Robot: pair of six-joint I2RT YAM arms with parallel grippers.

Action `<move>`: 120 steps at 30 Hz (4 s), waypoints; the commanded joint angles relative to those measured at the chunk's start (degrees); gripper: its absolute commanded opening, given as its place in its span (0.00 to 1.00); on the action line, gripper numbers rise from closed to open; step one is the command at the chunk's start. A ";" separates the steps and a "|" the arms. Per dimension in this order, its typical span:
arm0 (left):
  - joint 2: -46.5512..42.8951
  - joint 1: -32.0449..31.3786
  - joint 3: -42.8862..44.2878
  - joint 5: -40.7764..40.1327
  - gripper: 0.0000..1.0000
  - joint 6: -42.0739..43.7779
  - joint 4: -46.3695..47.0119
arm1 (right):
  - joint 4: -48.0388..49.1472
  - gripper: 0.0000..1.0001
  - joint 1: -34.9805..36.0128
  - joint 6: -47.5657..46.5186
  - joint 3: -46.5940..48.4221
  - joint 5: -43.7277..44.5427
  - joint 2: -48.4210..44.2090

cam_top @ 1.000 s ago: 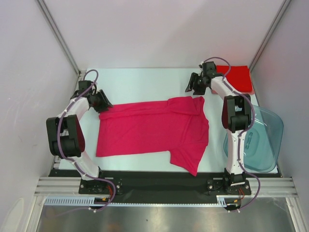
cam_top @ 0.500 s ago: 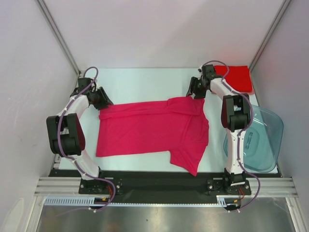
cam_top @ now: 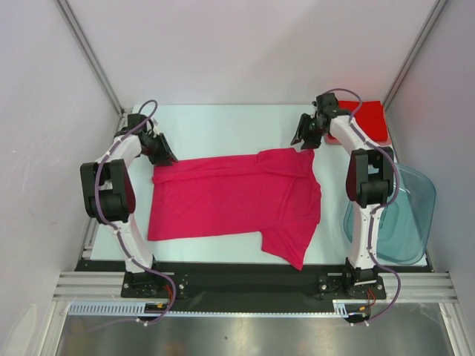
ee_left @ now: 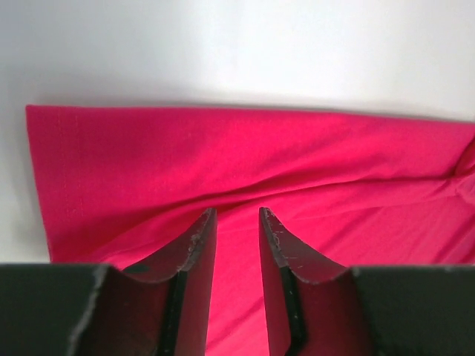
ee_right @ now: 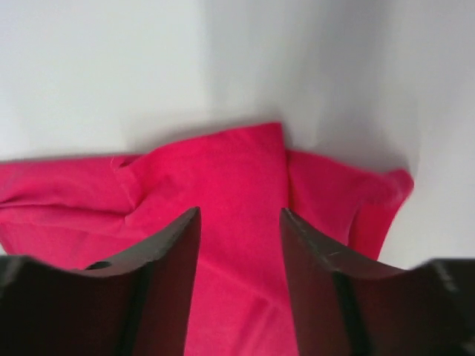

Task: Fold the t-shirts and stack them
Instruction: Fold the tshirt

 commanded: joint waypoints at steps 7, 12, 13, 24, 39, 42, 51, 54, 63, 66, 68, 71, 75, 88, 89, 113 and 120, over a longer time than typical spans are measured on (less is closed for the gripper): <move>4.90 -0.50 6.96 -1.79 0.32 0.70 -5.46 | 3.63 0.09 -1.95 5.88 -15.91 -2.23 -11.22; 4.90 -0.50 6.61 -5.12 0.32 2.19 -6.77 | 5.56 0.00 -2.91 5.00 -19.95 -1.01 -9.65; 4.72 -0.50 6.70 -5.57 0.32 2.37 -7.12 | 5.65 0.00 -3.00 4.91 -20.40 -0.57 -9.29; -7.05 -0.59 -2.61 -9.61 0.36 1.32 -3.18 | 1.45 0.07 1.03 2.10 -15.49 9.27 -11.48; 0.68 -0.68 4.33 -12.43 0.33 3.25 -6.52 | -5.42 0.14 22.30 5.88 17.83 15.77 8.98; 0.94 -0.59 4.68 -12.61 0.33 3.69 -6.51 | -6.65 0.14 22.92 4.74 19.15 18.86 10.74; 3.31 -0.50 7.84 -12.08 0.33 3.69 -7.39 | -9.03 0.23 23.54 1.83 19.06 20.97 12.33; 4.28 -0.50 9.07 -12.34 0.33 3.96 -7.83 | -9.38 0.22 23.54 2.01 19.68 20.45 13.12; 6.22 0.64 11.01 -12.52 0.33 4.31 -8.71 | -11.31 0.20 23.72 4.20 17.58 17.73 11.81; 6.30 0.73 10.92 -12.43 0.33 4.40 -8.97 | -10.96 0.20 23.72 4.65 15.20 17.46 10.40; 6.13 0.73 10.31 -12.52 0.33 4.48 -8.62 | -10.35 0.20 23.72 4.73 13.97 17.54 9.61; 5.78 0.73 9.69 -12.34 0.33 4.40 -8.36 | -10.43 0.19 23.80 5.08 13.18 17.37 8.64; 5.52 0.73 9.08 -12.43 0.33 4.40 -8.53 | -11.40 0.18 23.89 5.79 12.82 17.19 8.03; 10.87 0.99 11.01 -13.48 0.33 4.92 -11.34 | -10.35 0.18 24.68 5.61 5.88 15.79 3.46; 11.05 1.16 10.92 -13.75 0.33 4.92 -11.69 | -10.60 0.18 24.77 5.53 5.71 15.70 3.11; -5.73 0.82 -0.86 -18.49 0.35 2.37 -5.81 | -1.74 0.27 23.98 3.76 -5.64 10.97 -4.72; -9.08 0.73 -4.71 -8.95 0.34 -0.16 -4.58 | -2.25 0.34 20.03 4.91 -1.51 9.02 -7.27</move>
